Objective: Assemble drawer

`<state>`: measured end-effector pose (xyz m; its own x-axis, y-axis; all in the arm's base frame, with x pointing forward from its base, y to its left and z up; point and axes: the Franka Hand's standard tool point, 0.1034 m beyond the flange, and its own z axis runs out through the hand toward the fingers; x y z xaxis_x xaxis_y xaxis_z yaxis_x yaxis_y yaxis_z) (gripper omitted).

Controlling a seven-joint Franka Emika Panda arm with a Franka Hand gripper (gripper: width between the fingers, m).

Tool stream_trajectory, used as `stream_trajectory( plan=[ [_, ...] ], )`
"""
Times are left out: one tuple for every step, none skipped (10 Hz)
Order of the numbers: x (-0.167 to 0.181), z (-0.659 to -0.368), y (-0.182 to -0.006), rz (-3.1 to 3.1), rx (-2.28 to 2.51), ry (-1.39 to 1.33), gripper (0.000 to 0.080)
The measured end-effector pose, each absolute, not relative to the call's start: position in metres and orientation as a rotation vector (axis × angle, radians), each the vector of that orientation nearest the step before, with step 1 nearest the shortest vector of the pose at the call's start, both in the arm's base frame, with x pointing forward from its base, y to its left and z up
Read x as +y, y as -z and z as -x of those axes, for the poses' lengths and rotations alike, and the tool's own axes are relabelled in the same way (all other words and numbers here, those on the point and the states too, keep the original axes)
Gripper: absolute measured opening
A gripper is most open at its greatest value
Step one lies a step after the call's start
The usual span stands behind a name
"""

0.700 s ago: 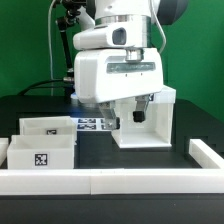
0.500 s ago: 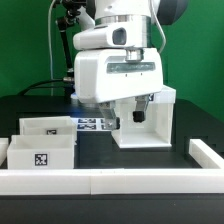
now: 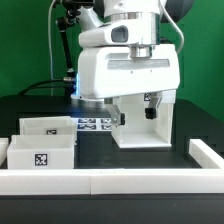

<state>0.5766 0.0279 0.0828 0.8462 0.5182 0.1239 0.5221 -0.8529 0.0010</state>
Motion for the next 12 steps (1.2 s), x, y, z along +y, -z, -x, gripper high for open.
stream_trajectory(
  plan=[
    [0.036,-0.576,-0.083,3.001,-0.762,0.165,0.0649],
    [0.039,-0.579,-0.086,3.019,-0.65,0.167,0.0649],
    [0.039,-0.578,-0.084,3.025,-0.603,0.165,0.0649],
    [0.04,-0.578,-0.084,3.039,-0.474,0.161,0.0649],
    [0.042,-0.576,-0.085,3.047,-0.372,0.166,0.0649],
    [0.046,-0.567,-0.088,3.055,-0.314,0.188,0.0649],
    [0.051,-0.554,-0.092,3.059,-0.304,0.178,0.0649],
    [0.054,-0.544,-0.099,3.062,-0.3,0.178,0.0649],
    [0.057,-0.536,-0.107,3.065,-0.307,0.182,0.0649],
    [0.061,-0.527,-0.114,3.067,-0.309,0.187,0.0649],
    [0.069,-0.517,-0.123,3.07,-0.298,0.193,0.0649],
    [0.077,-0.506,-0.131,3.071,-0.297,0.2,0.0649]
  ],
)
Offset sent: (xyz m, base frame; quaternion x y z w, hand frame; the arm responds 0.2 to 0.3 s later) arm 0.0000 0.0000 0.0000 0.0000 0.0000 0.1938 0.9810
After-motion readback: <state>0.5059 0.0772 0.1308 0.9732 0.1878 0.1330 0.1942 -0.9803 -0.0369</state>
